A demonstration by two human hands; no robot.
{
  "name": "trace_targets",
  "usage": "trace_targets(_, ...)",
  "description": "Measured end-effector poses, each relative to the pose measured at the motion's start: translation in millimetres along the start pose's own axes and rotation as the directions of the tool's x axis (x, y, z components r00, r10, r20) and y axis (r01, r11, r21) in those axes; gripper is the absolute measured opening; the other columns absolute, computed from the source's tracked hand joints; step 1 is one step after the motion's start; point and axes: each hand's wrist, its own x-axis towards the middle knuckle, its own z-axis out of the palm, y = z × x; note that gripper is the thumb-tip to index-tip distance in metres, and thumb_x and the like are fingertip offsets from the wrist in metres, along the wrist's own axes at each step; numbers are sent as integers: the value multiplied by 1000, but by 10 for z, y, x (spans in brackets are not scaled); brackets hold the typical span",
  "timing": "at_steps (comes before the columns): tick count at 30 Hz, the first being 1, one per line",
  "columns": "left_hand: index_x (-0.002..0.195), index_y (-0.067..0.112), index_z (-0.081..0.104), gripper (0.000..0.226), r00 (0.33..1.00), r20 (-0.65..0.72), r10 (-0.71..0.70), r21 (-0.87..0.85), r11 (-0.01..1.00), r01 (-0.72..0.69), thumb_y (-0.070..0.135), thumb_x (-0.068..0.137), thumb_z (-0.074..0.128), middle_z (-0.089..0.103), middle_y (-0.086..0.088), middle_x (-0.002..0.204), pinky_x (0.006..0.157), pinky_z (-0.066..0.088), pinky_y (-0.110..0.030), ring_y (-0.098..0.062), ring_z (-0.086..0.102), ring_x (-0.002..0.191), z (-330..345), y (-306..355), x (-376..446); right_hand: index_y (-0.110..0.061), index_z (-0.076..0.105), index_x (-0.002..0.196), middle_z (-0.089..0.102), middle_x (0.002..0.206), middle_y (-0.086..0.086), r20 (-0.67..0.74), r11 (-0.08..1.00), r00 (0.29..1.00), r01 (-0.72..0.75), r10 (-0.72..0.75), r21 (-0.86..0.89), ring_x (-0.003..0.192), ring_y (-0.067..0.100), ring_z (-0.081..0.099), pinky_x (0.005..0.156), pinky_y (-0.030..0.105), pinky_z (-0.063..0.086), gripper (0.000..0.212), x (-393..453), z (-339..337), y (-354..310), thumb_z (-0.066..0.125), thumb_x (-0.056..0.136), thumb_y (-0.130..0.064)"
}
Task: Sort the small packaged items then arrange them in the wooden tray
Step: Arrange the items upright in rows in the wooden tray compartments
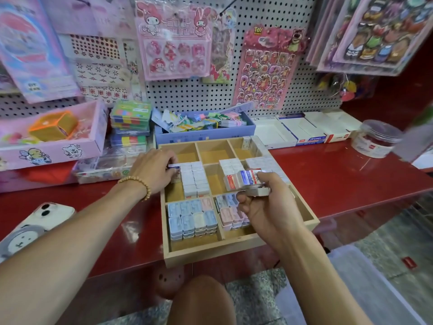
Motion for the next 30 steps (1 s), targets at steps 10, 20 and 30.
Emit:
trace_targets(10, 114, 16, 63, 23, 985, -171, -4, -238, 970, -37, 18, 91, 60, 61, 1, 107, 94, 44, -32, -16, 53, 104, -155, 201, -160, -10, 52, 96, 61, 72, 8, -11, 995, 1000, 24, -25, -97, 50, 14, 49, 43, 21, 36, 10, -18, 139, 84, 50, 103, -17)
trace_targets(20, 89, 16, 71, 12, 991, 130, 46, -772, 631, 72, 26, 84, 74, 70, 3, 80, 56, 53, -23, -17, 70, 70, -427, 786, -618, -7, 54, 108, 62, 71, 7, 17, 969, 990, 138, -137, -205, 51, 10, 54, 45, 20, 43, 17, -153, 302, 140, 59, 98, -20)
trace_targets(30, 83, 16, 68, 12, 983, 40, -181, -706, 691, 156, 4, 83, 73, 70, -3, 84, 51, 50, -21, -12, 67, 64, -504, 244, -357, -2, 63, 105, 71, 75, 13, 26, 995, 997, 70, -69, -69, 61, 17, 62, 60, 22, 59, 12, -123, 278, 140, 53, 99, -2)
